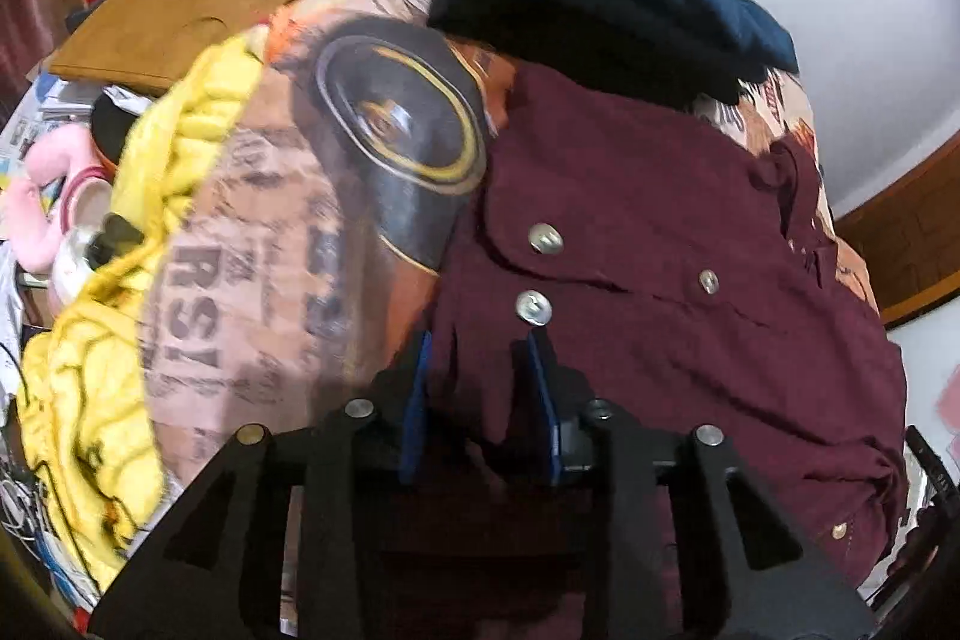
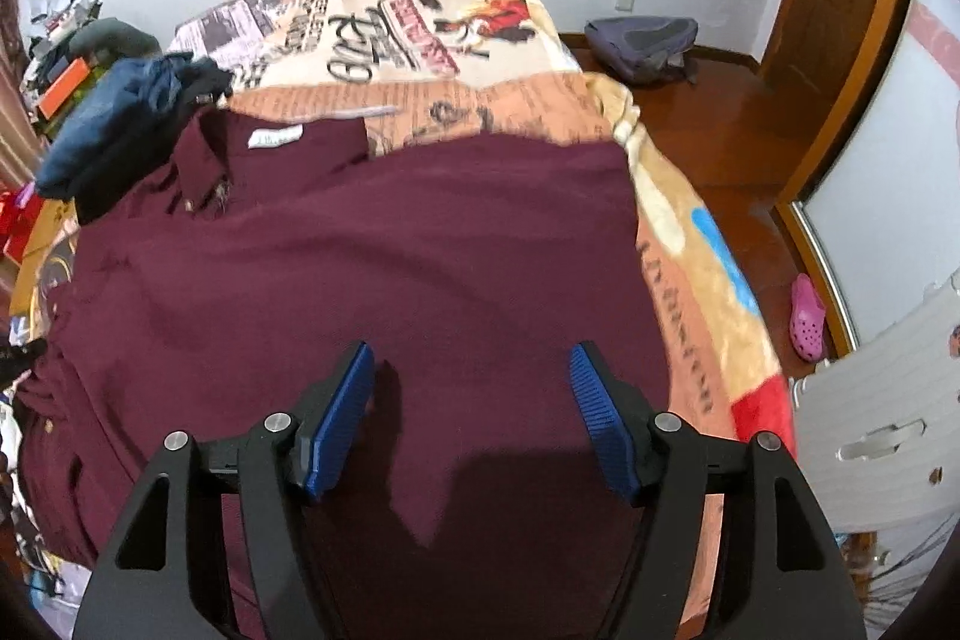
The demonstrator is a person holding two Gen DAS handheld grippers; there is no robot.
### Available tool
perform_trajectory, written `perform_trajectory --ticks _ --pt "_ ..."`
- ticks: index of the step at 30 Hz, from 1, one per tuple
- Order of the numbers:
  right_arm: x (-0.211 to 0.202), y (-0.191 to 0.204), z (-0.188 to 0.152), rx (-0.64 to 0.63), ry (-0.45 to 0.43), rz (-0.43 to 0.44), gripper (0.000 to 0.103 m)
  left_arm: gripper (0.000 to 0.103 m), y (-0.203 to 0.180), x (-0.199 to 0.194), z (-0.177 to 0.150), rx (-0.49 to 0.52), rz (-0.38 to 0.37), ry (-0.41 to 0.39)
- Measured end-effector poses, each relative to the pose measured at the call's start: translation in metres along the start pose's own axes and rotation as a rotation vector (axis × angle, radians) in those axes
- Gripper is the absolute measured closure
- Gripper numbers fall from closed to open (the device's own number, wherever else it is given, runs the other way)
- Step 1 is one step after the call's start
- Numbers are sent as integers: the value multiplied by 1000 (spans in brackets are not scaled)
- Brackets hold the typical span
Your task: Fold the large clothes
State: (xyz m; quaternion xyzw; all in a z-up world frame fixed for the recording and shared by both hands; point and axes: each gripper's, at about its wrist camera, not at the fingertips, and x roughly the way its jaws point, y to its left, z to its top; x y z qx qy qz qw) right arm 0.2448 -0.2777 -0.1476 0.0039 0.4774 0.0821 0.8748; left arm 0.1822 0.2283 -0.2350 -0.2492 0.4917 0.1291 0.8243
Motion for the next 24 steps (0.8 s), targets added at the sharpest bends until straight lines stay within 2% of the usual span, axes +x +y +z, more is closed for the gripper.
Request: perform_trajectory --ticks 2,4,6,8,12,17,19,21,24 --pt "-8 -1 12 -22 -25 -11 39 67 4 -12 8 9 31 -44" --pt "-13 -3 22 -34 -53 -18 39 54 7 -23 20 13 32 -86" --pt "-18 -5 32 -39 -79 -21 38 44 9 -31 32 16 7 -119" --pt "-20 -8 40 -35 -92 -33 36 41 8 -34 48 31 -32 -120" --pt "-16 -17 55 -37 -89 -24 34 39 2 -12 74 41 -152 -46" --pt "9 -44 63 41 -34 0 34 39 -13 41 93 82 -220 81" --pt "25 -63 63 129 -7 11 34 39 -12 61 97 77 -212 126" --pt "39 -80 62 206 29 49 34 39 -10 81 98 96 -141 169" --pt "60 -95 60 270 79 97 34 39 -7 89 97 116 -169 169"
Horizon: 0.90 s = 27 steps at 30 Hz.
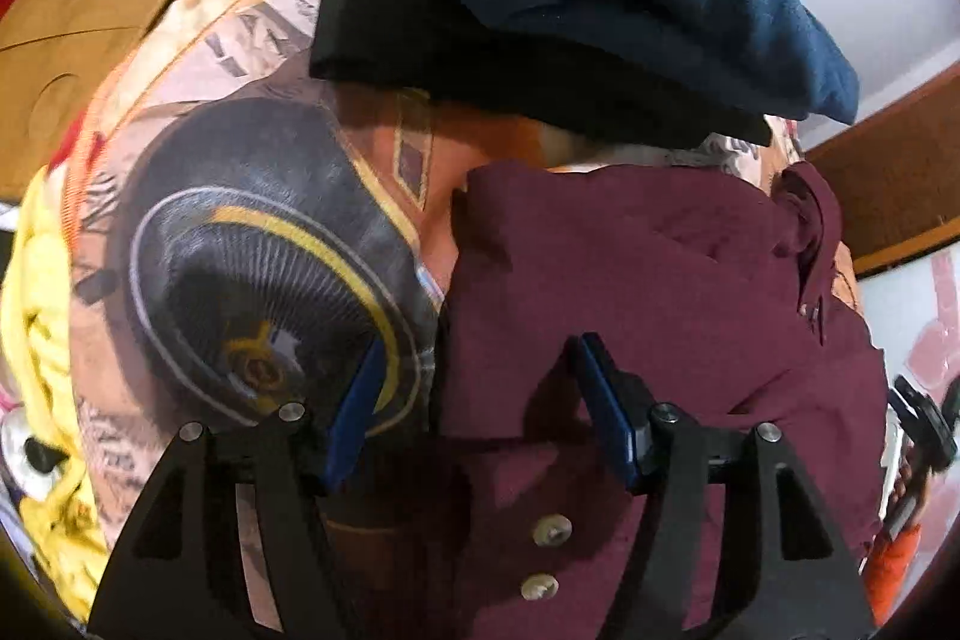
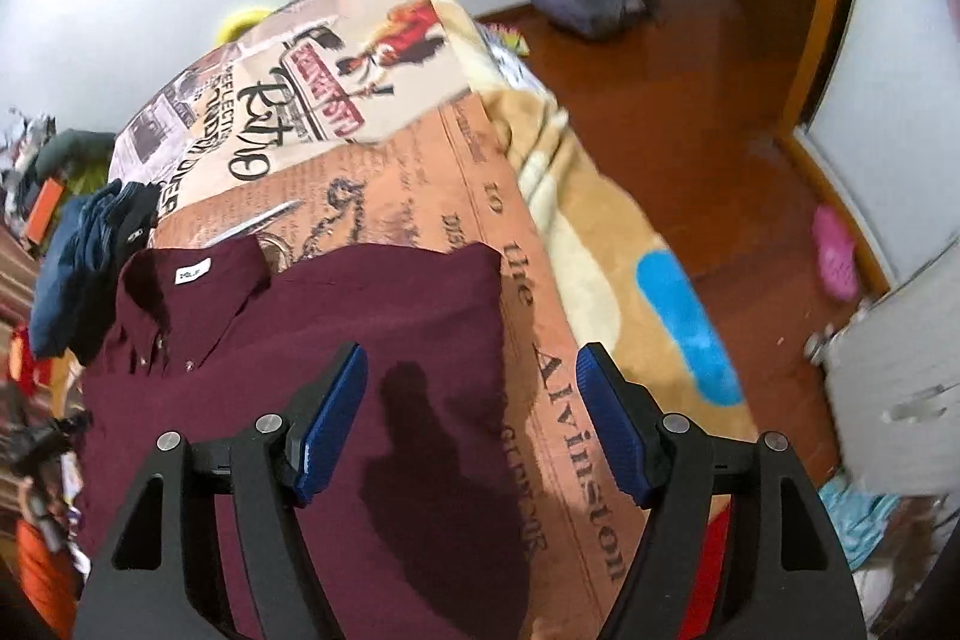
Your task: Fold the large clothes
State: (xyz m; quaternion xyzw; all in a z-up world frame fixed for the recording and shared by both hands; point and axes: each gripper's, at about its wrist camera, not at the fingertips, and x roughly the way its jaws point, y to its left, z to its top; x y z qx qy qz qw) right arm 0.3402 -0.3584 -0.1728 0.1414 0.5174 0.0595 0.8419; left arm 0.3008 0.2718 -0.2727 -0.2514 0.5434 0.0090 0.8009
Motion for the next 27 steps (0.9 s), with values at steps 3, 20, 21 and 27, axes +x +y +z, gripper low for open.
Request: perform_trajectory --ticks 3,20,21,27 --pt "19 0 3 4 45 32 48 38 1 0 1 -3 -37 -17" --pt "19 75 68 -195 -60 25 95 102 -23 -29 24 58 100 -152" --pt "25 81 73 -210 -58 15 95 102 -21 -28 26 54 116 -152" --pt "79 81 75 -212 60 -76 91 99 -2 -10 22 8 132 -105"
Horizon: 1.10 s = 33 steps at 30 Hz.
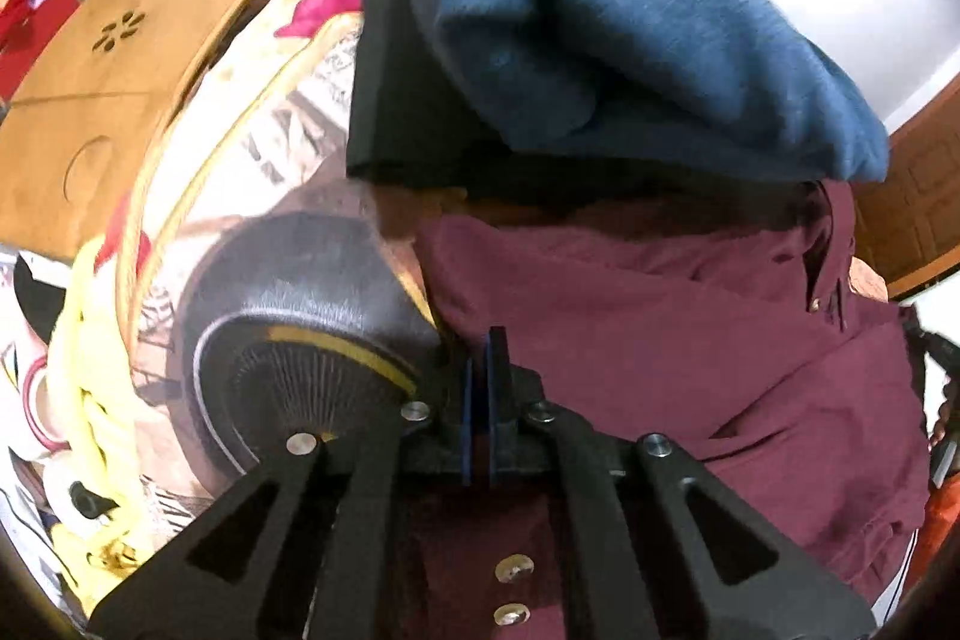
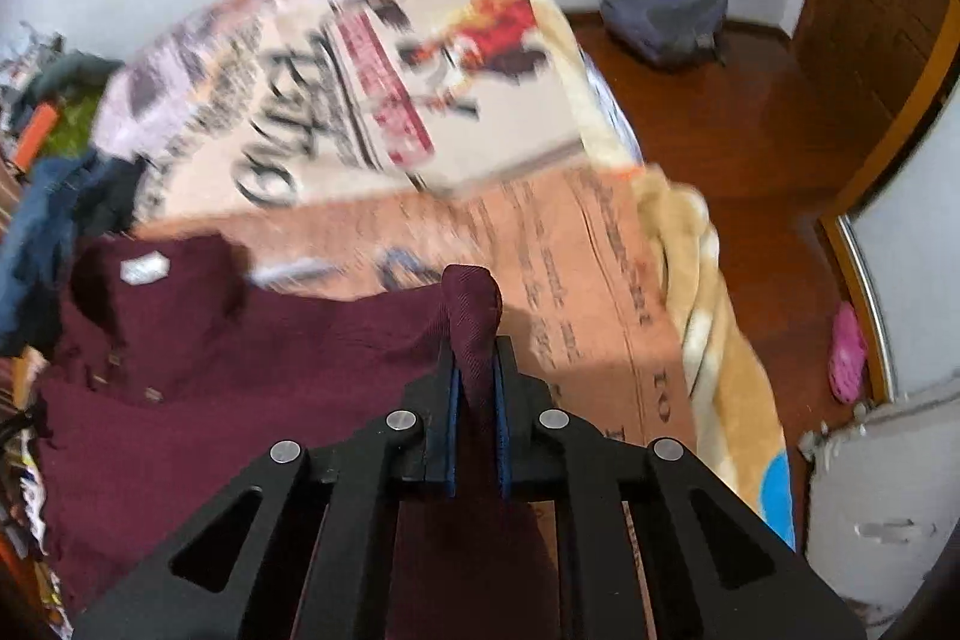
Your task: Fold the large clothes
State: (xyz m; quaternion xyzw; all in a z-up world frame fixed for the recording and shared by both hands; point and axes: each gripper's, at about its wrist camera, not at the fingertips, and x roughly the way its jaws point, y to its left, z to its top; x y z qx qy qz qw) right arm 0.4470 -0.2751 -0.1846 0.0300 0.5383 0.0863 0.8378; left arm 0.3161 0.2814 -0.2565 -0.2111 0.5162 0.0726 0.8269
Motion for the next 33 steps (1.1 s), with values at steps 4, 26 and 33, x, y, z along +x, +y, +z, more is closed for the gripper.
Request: perform_trajectory --ticks 4,26,33 --pt "-12 -1 -11 -32 -12 -43 90 98 -2 -8 -6 -2 21 -14" --pt "-165 50 -114 -240 -256 70 31 30 -39 -150 -94 148 97 -174" --pt "-149 38 -164 -149 -159 142 31 30 -7 -141 -144 63 74 -95"
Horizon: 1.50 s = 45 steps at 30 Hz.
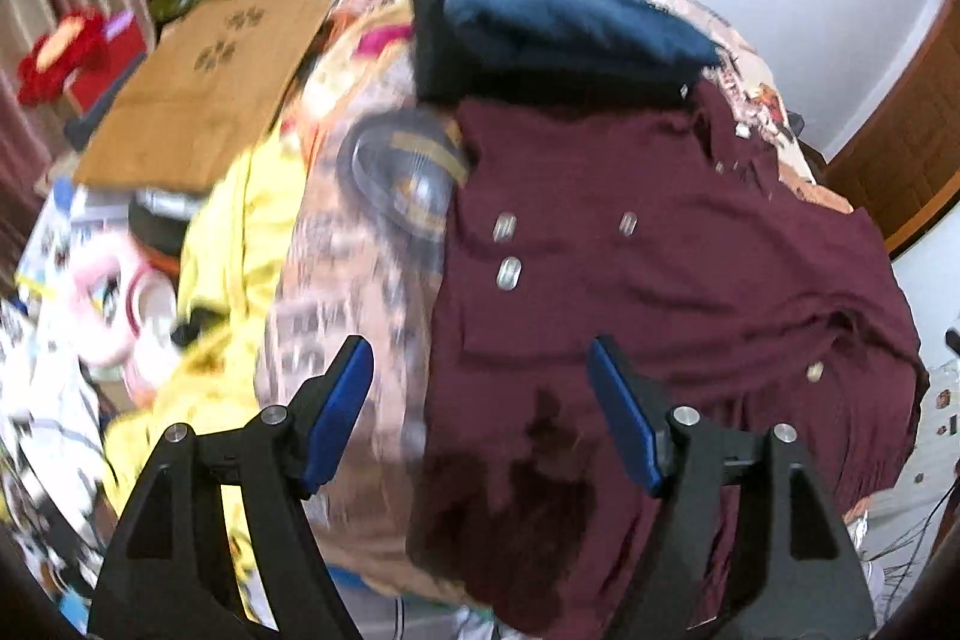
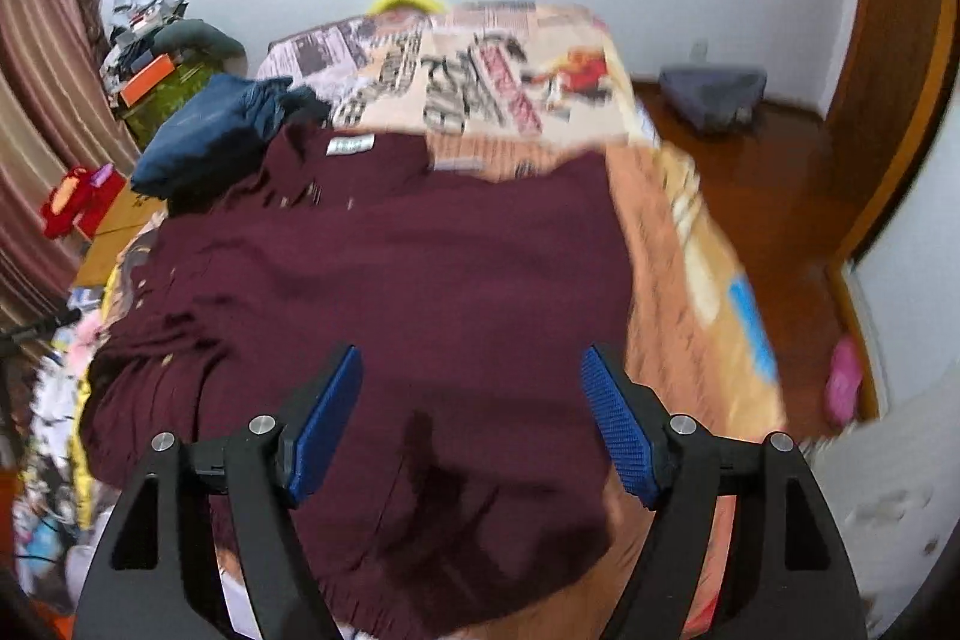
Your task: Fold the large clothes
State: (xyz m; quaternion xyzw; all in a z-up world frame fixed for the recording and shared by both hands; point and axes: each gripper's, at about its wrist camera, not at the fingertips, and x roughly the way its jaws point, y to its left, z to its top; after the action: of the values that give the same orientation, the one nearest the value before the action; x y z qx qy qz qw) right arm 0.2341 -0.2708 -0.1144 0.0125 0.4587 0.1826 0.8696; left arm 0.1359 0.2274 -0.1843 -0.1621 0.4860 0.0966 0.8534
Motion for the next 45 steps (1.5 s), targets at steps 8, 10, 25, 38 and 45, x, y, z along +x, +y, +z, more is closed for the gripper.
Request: perform_trajectory --ticks 8,10,25,38,45 --pt "5 -10 -47 106 74 -19 31 30 23 20 -51 -187 -128 124" --pt "4 -11 -56 134 84 -7 31 30 21 25 -59 -209 -164 148" --pt "16 -21 -93 260 124 118 31 28 0 42 -93 -230 -255 203" --pt "20 -23 -101 378 99 216 41 40 -29 35 -75 -208 -371 175" --pt "5 -8 -75 346 -38 223 93 91 -32 19 -53 -189 -301 118"
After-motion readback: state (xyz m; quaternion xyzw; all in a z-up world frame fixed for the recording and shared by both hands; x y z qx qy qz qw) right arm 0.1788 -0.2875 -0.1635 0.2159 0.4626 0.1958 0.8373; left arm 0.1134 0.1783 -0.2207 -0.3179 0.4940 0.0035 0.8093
